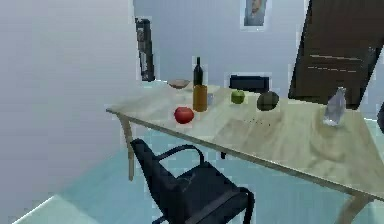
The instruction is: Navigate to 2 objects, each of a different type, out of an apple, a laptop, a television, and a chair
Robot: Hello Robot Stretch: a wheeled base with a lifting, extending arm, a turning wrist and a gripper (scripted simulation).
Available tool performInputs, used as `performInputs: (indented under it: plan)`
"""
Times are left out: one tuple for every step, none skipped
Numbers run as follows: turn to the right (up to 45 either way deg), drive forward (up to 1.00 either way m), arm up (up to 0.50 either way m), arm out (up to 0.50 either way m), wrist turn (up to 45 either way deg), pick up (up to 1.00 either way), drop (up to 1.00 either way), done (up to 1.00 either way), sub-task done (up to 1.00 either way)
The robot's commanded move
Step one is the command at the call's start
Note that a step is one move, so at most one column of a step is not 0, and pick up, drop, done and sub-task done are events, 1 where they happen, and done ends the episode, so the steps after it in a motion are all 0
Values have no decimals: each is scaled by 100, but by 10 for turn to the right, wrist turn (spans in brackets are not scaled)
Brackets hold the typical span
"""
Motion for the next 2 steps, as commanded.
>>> performInputs:
  plan:
    - [450,0,0,0,0,0,0,0,0]
    - [450,0,0,0,0,0,0,0,0]
